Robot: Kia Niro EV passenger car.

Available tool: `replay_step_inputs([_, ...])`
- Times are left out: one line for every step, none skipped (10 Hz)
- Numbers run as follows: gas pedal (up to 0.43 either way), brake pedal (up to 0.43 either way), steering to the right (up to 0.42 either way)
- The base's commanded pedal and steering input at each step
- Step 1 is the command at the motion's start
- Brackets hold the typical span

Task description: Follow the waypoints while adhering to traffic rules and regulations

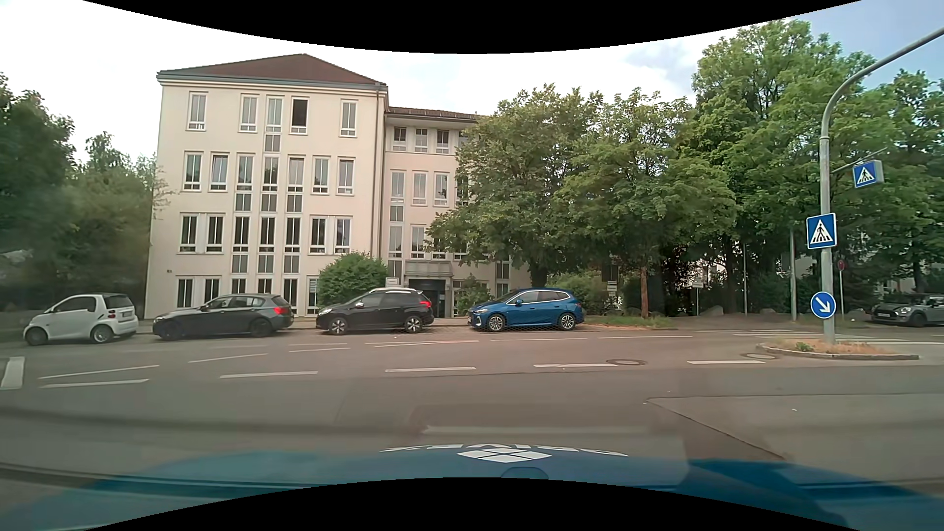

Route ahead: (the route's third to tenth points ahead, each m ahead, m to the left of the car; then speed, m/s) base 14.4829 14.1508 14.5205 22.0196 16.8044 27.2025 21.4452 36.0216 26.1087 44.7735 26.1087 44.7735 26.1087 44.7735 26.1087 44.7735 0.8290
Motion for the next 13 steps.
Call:
replay_step_inputs([0.370, 0.000, -0.004])
replay_step_inputs([0.370, 0.000, -0.007])
replay_step_inputs([0.370, 0.000, -0.007])
replay_step_inputs([0.370, 0.000, -0.007])
replay_step_inputs([0.378, 0.000, -0.007])
replay_step_inputs([0.409, 0.000, -0.007])
replay_step_inputs([0.441, 0.000, -0.007])
replay_step_inputs([0.449, 0.000, -0.012])
replay_step_inputs([0.449, 0.000, -0.024])
replay_step_inputs([0.449, 0.000, -0.034])
replay_step_inputs([0.449, 0.000, -0.038])
replay_step_inputs([0.449, 0.000, -0.043])
replay_step_inputs([0.449, 0.000, -0.051])
